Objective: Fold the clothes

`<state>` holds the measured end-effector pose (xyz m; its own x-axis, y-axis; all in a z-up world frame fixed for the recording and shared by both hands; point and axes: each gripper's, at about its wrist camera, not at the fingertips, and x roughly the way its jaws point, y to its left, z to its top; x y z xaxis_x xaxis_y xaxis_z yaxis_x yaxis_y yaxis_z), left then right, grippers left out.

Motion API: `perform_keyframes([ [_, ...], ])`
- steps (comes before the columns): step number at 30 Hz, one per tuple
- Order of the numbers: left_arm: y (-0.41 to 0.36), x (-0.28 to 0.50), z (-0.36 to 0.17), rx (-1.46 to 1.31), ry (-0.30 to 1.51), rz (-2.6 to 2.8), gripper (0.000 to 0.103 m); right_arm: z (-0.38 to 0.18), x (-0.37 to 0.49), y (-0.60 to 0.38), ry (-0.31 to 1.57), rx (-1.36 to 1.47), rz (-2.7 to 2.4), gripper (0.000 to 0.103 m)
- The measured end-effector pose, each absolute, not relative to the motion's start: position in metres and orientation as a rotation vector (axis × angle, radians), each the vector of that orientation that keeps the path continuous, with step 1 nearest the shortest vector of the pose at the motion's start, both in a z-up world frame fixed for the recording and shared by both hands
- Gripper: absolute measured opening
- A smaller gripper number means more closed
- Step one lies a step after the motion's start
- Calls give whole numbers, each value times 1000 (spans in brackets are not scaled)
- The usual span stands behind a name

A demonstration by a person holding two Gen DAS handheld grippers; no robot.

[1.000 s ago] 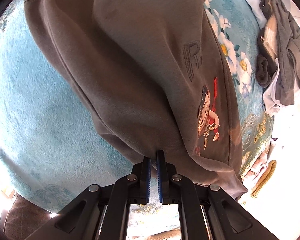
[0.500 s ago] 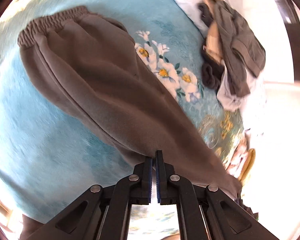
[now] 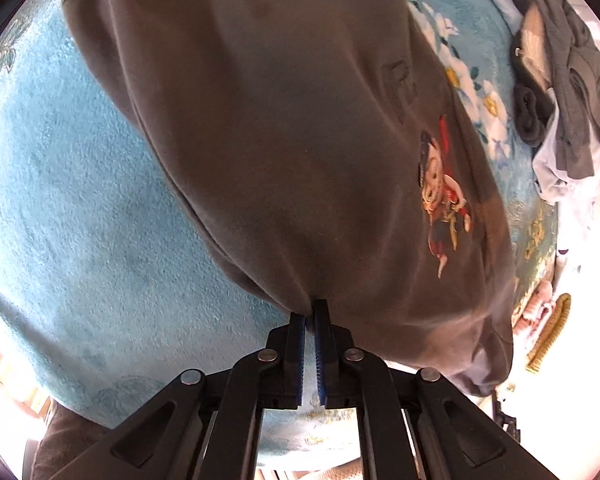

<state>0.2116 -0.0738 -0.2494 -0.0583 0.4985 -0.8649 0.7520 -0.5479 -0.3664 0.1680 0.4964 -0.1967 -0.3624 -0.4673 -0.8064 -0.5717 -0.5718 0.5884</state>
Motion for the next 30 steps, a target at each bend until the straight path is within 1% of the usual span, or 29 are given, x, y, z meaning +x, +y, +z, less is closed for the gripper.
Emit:
perform_keyframes([
  [1, -75, 212, -246, 1990, 1365, -1649, 8, -196, 170, 501, 1435, -1697, 2107, 60],
  [3, -76, 212, -239, 1997, 1378, -1648, 12, -206, 168, 504, 1483, -1665, 2074, 60],
  [7, -79, 218, -223, 2006, 1364, -1655, 12, -227, 164, 510, 1575, -1600, 2006, 60],
  [9, -85, 234, -222, 2014, 1350, -1668, 13, -238, 162, 513, 1619, -1567, 1971, 60],
  [10, -87, 247, -219, 2018, 1346, -1669, 13, -243, 161, 515, 1641, -1551, 1953, 63],
  [12, -90, 259, -211, 2015, 1342, -1658, 18, -254, 159, 518, 1683, -1517, 1917, 68],
  [14, -95, 271, -205, 2001, 1340, -1647, 21, -263, 158, 521, 1723, -1486, 1882, 68],
  [17, -97, 279, -205, 1982, 1347, -1622, 21, -266, 161, 520, 1760, -1468, 1843, 67],
  [18, -95, 279, -204, 1979, 1353, -1616, 21, -267, 163, 520, 1772, -1462, 1830, 63],
  [19, -94, 280, -203, 1977, 1356, -1616, 21, -268, 164, 519, 1784, -1457, 1816, 51],
  [21, -91, 280, -201, 1976, 1360, -1626, 21, -266, 161, 517, 1808, -1443, 1800, 34],
  [22, -90, 279, -198, 1975, 1364, -1635, 21, -260, 158, 516, 1790, -1452, 1800, 30],
  [25, -91, 280, -187, 1960, 1376, -1668, 21, -235, 145, 505, 1665, -1511, 1873, 25],
  [27, -96, 281, -181, 1943, 1388, -1686, 21, -208, 133, 492, 1496, -1570, 1999, 23],
  [30, -110, 288, -172, 1902, 1413, -1699, 22, -160, 115, 452, 1146, -1654, 2234, 23],
])
